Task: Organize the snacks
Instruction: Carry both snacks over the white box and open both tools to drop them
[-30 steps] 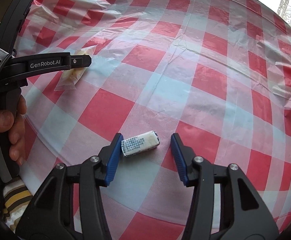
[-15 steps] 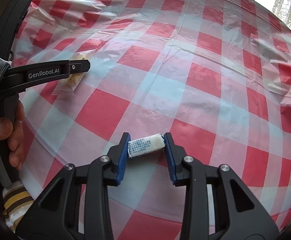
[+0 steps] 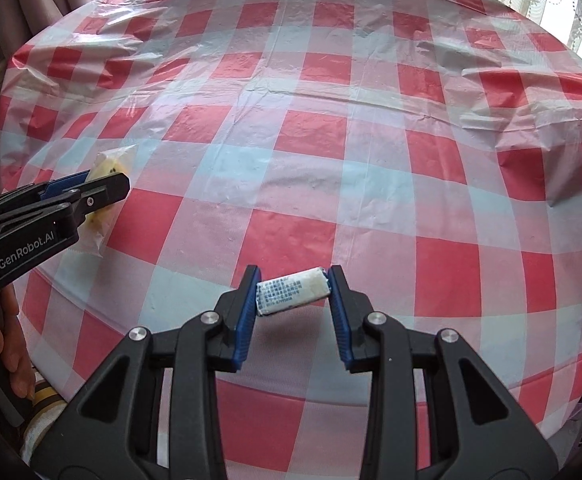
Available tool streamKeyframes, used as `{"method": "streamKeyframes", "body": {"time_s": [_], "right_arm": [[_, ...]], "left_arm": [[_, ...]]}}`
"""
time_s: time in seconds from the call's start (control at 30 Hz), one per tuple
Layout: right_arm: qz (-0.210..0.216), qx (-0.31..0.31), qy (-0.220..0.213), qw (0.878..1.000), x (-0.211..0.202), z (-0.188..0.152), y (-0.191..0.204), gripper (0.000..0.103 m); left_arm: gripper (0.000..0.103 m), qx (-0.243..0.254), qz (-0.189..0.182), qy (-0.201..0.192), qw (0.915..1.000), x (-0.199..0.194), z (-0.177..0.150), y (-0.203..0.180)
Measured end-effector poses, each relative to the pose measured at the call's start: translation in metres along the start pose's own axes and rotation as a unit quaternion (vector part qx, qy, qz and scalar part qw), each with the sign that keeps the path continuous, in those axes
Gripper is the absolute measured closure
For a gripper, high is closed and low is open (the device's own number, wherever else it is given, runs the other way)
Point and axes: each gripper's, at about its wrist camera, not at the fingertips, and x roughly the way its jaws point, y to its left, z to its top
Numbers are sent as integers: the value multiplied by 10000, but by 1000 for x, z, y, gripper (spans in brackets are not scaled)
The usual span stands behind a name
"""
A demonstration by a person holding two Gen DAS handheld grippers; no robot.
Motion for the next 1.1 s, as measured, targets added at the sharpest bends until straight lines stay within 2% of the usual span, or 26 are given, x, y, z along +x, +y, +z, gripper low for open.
{"method": "streamKeyframes", "body": {"time_s": [0.5, 1.1], "right_arm": [[-173, 503, -146, 9985, -49, -40, -40, 65], [-643, 1232, -270, 9899, -114, -114, -111, 65]], "left_arm": [[67, 463, -767, 126, 9959, -36, -23, -71], [67, 1081, -1750, 501, 9773, -71, -63, -174]]}}
